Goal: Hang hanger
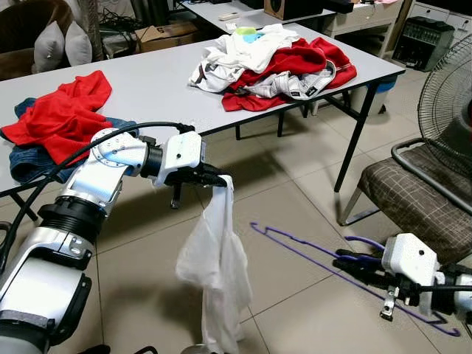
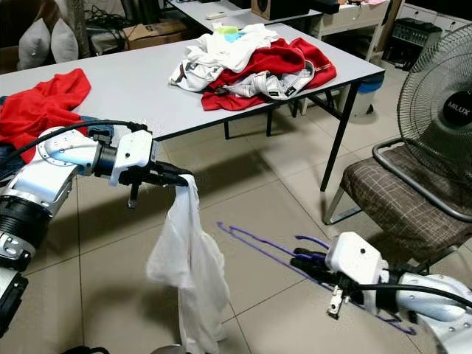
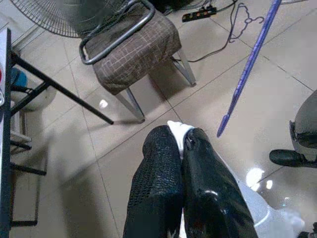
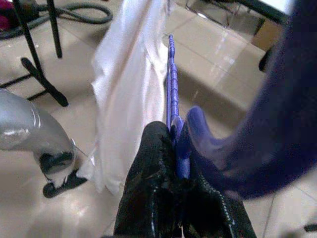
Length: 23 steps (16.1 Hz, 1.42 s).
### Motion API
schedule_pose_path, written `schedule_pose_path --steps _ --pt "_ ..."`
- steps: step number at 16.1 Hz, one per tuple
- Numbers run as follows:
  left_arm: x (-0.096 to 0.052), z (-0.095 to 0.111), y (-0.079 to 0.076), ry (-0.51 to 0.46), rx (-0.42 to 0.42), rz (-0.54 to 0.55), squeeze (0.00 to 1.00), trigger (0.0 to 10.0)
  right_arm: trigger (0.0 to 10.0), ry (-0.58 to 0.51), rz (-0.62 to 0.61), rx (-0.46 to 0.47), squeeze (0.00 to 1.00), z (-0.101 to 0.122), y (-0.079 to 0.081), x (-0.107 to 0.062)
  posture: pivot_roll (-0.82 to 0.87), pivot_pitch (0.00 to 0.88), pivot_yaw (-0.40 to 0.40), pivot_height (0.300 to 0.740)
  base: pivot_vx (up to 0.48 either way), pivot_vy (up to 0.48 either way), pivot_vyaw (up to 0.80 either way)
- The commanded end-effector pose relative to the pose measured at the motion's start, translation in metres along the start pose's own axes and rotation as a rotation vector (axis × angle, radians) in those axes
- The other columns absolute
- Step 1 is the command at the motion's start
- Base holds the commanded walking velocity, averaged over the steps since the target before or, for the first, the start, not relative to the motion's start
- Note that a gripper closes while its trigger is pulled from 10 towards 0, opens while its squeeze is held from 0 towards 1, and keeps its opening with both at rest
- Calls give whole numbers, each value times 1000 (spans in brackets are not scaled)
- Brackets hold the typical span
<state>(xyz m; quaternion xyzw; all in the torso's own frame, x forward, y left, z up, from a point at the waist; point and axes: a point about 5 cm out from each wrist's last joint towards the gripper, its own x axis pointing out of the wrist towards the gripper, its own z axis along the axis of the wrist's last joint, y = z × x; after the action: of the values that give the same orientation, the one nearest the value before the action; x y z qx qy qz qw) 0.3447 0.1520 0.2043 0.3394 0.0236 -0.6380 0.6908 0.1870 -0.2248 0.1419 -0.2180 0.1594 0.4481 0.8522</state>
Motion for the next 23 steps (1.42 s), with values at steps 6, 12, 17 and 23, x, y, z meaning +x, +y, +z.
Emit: schedule_pose_path --steps 6,12,17,23 --pt "10 18 -10 -75 110 -69 0 10000 10000 10 41 -70 0 0 -13 8 45 0 72 740 0 0 0" --pt "14 30 -15 -97 159 -119 0 10000 10000 37 205 -139 0 -4 -20 12 52 8 71 740 0 0 0" --pt "14 28 -14 -75 174 -153 0 10000 10000 22 357 -220 0 9 -27 3 41 20 89 740 0 0 0" --pt "29 38 -24 -101 221 -254 0 10000 10000 79 419 -215 0 5 -57 0 24 20 52 740 0 0 0"
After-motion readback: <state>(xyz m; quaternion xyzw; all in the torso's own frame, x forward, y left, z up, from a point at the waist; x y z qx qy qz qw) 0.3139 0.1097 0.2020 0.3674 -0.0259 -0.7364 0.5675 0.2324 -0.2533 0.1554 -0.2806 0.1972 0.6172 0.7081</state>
